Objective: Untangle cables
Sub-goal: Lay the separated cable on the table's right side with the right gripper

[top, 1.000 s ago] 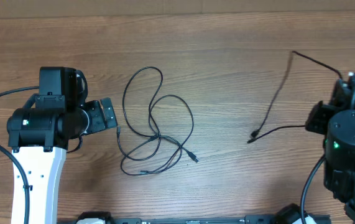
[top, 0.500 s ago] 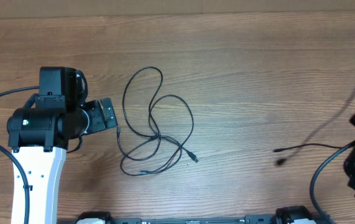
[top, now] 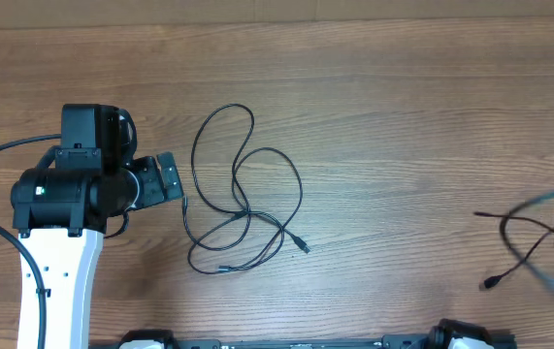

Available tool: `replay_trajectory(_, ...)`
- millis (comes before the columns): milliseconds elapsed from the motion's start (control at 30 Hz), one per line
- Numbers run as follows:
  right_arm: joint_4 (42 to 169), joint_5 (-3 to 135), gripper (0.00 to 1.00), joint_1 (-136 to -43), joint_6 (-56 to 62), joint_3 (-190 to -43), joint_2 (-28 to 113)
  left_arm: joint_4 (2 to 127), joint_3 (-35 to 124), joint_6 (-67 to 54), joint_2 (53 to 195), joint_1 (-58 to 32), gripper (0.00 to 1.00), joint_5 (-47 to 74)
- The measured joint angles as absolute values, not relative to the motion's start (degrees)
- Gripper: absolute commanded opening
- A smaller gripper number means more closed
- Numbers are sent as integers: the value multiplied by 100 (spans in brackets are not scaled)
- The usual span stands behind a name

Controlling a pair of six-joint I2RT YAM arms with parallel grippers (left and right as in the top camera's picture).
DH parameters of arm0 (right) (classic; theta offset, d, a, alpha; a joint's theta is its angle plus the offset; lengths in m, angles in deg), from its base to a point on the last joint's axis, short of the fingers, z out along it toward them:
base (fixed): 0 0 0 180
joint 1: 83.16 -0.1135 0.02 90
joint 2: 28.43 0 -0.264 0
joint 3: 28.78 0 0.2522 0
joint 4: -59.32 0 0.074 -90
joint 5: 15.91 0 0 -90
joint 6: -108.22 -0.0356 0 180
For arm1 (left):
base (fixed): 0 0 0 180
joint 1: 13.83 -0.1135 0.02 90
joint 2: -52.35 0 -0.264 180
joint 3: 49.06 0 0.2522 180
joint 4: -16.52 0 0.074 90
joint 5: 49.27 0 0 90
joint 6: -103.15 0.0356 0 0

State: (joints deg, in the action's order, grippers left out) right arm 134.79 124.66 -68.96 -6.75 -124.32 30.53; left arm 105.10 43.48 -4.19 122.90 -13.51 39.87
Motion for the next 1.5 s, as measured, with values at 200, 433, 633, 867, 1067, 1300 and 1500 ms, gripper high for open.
replay_trajectory(200, 13475, 12149, 4, -5899, -1307, -12281, 3875, 10510, 4348, -419, 12290, -1351, 99, 3987)
replay_trajectory(433, 13457, 11454, 4, -4621, -2100, -12277, 4808, 10513, 4348, -419, 12290, -1351, 100, 3985)
replay_trajectory(633, 13383, 10649, 4, -3530, -2483, -12277, 5492, 10510, 4348, -419, 12290, -1351, 100, 3985)
replay_trajectory(867, 13002, 9421, 4, -2455, -2605, -12277, 5864, 10513, 4348, -419, 12290, -1351, 99, 3985)
replay_trajectory(1067, 12622, 8424, 4, -1637, -2651, -12277, 5864, 10510, 4348, -419, 12290, -1351, 100, 3985)
replay_trajectory(1300, 12395, 7814, 4, -1036, -2754, -12277, 5864, 10510, 4348, -421, 12290, -1351, 100, 3985)
replay_trajectory(1500, 11977, 7653, 4, -940, -2809, -12277, 5864, 10513, 4348, -421, 12290, -1351, 100, 3985)
